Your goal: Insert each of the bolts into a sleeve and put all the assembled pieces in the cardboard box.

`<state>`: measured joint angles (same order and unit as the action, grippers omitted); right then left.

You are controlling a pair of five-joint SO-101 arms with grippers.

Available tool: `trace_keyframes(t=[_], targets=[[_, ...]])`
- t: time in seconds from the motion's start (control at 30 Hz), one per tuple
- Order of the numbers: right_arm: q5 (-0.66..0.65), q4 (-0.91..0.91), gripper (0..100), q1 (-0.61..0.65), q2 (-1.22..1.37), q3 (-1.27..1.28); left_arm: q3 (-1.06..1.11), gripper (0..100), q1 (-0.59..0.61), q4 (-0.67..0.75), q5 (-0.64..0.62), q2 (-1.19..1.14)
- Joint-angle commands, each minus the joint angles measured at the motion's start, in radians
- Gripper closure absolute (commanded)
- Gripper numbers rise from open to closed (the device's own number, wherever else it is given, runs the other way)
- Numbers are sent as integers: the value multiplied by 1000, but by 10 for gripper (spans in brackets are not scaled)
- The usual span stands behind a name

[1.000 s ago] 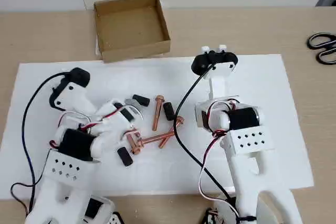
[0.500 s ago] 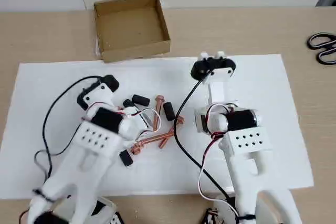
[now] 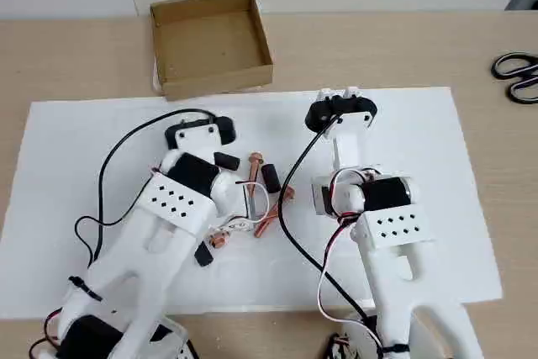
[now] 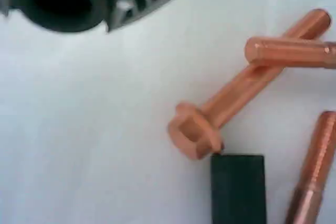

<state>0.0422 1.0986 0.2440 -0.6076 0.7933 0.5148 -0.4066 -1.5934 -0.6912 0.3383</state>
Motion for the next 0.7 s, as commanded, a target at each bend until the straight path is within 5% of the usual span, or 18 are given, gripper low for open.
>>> trace_keyframes(t=[0.0,0.17,0.67], targets=[[0,-19,991,-7,-38,-6,-58,820,-5,-95,272,-2],[0,-19,991,-7,-38,-6,-82,820,-6,-101,664,-2],[0,-19,991,-7,-41,-6,-42,821,3,178,1246,-87]])
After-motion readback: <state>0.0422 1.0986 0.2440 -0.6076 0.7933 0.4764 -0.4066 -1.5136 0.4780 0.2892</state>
